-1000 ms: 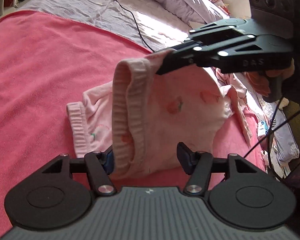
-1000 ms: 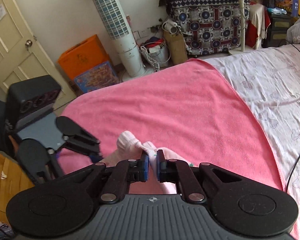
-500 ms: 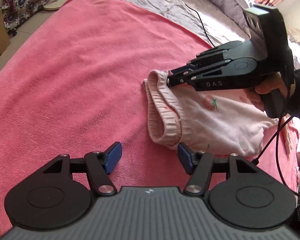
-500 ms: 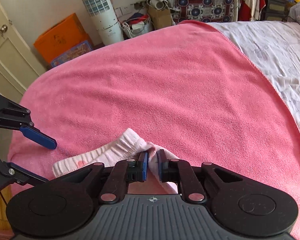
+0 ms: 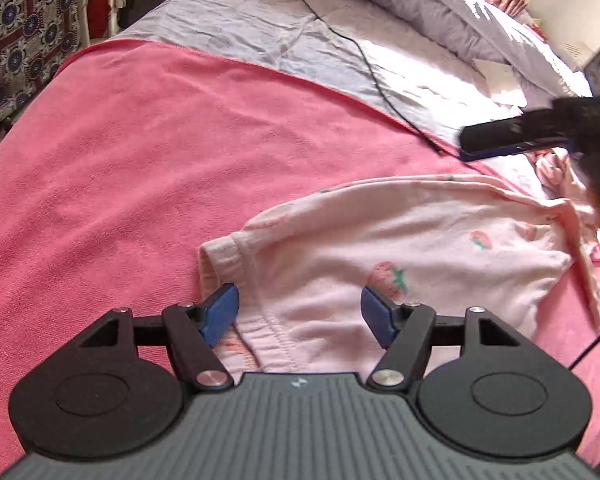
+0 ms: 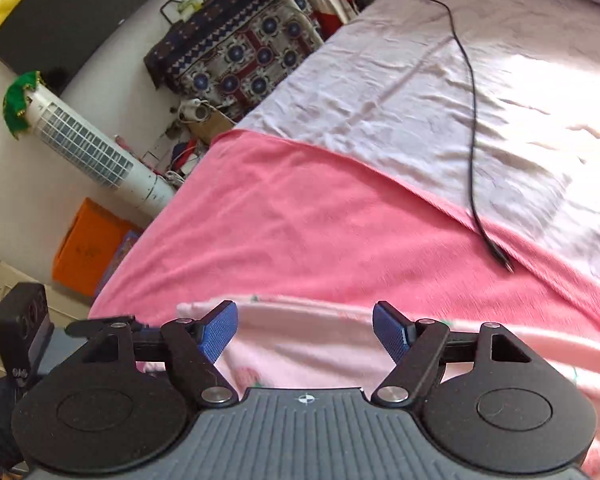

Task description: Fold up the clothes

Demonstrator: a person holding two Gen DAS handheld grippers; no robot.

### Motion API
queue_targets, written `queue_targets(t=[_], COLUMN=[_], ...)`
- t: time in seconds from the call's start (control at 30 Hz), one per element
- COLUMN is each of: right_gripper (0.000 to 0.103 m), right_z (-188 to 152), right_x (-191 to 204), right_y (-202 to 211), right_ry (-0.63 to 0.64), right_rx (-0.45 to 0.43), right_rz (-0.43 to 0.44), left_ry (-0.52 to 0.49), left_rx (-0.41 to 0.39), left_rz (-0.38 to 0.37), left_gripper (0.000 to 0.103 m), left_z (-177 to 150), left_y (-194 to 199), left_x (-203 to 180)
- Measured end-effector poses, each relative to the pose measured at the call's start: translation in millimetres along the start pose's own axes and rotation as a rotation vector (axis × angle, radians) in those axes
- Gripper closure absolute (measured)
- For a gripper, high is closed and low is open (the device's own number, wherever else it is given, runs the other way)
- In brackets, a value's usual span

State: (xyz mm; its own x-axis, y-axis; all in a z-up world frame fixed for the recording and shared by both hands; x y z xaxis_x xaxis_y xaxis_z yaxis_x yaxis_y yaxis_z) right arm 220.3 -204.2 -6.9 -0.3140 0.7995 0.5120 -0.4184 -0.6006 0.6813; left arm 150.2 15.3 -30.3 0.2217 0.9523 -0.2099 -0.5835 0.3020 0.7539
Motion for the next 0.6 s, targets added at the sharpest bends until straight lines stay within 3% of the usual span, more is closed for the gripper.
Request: queue_targets(t=[0.07,0.2,0.3,0.4,0.53,0.6], right_gripper=[0.028,0.028,0.028,0.028,0.027,0.026], right_z=[-23.8,-70.3,-75.3,-71.1,-77.5,-94.6], right_x=[-10.5,-18.7,-22.7,-33.1,-43.8,-58.7], right_y=[11.0,14.3,16.3,21.9,69.3,99.4], right_ry=[-0.014,-0.086,-0.114,-0.16,-0.243,-0.216], right_rx=[0.047,0.114,0.085,0.052,-0.036,-0.049], right_rz=[-0.032,-0.058,-0.057,-0.105,-0.157,-0.281], left_ry=[-0.007,0.067,0.059,-0.003,-0.112,-0.152], left_rx=[0.021,-0.064,-0.105,-0.083,-0.015,0.017], left_rz=[0.097,0.163,0.192,0.103,-0.025,-0.067], left_gripper=[0.034,0.034,0.034,0.034,0.034,0.034], left_z=[2.5,31.0,48.6,48.2,24.0,9.0], left_y=[-3.0,6.6,7.5,-1.3,-19.3,-26.0], left_x=[13.8,27.9,17.9,-26.4,-100.0,-130.5])
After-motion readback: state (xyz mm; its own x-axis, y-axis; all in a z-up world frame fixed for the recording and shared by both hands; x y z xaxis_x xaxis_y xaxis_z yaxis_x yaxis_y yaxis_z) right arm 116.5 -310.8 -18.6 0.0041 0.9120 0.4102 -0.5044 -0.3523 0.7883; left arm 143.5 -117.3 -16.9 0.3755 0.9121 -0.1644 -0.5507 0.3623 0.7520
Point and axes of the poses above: each gripper's, at about its wrist camera, not at the fingertips, and y roughly against the way its jaws point, x to its left, z to its top, the point moved 10 cm from there along -y, roughly the way its jaws point, and after that the axes turned 10 degrees about -x, right-handed, at the moved point
